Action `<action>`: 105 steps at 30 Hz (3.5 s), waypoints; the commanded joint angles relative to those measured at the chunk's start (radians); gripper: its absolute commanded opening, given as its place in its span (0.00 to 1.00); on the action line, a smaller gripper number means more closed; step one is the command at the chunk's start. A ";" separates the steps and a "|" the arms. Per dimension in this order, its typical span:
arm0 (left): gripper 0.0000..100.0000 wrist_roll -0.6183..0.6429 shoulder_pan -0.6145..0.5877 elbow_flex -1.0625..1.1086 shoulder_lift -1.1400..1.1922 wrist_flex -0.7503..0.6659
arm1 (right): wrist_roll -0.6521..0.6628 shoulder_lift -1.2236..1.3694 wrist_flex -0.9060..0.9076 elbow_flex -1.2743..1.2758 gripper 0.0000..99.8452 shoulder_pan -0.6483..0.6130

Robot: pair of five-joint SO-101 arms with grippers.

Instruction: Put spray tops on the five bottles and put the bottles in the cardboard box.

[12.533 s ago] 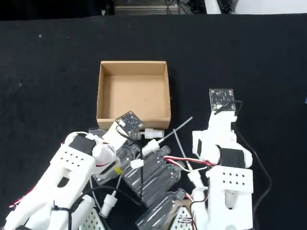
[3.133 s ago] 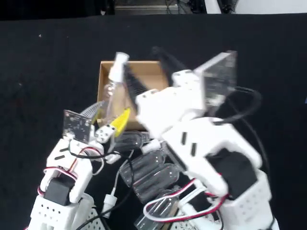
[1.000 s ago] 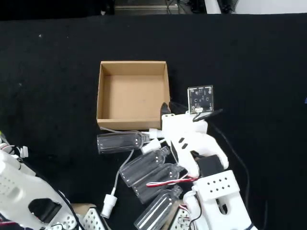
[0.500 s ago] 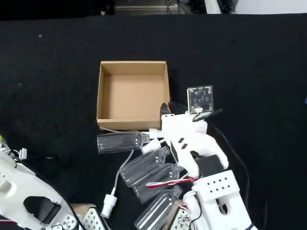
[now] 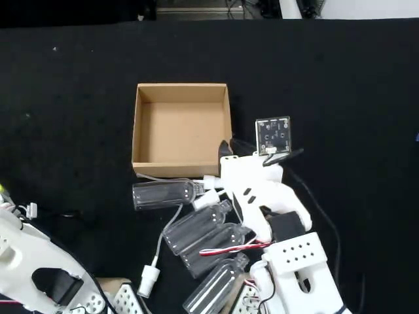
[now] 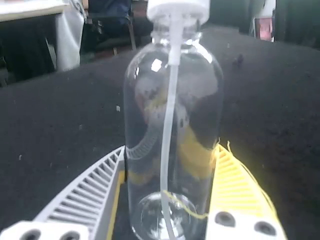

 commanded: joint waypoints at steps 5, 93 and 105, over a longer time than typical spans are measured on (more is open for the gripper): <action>0.25 -0.011 0.008 -0.019 0.114 -0.167 | 0.002 -0.041 -0.023 -0.005 0.05 -0.014; 0.12 -0.037 0.252 0.096 -1.000 0.651 | 0.008 -0.039 -0.029 -0.024 0.05 0.087; 0.12 -0.029 0.823 -0.061 -1.490 1.347 | 0.008 -0.033 -0.071 -0.016 0.05 0.135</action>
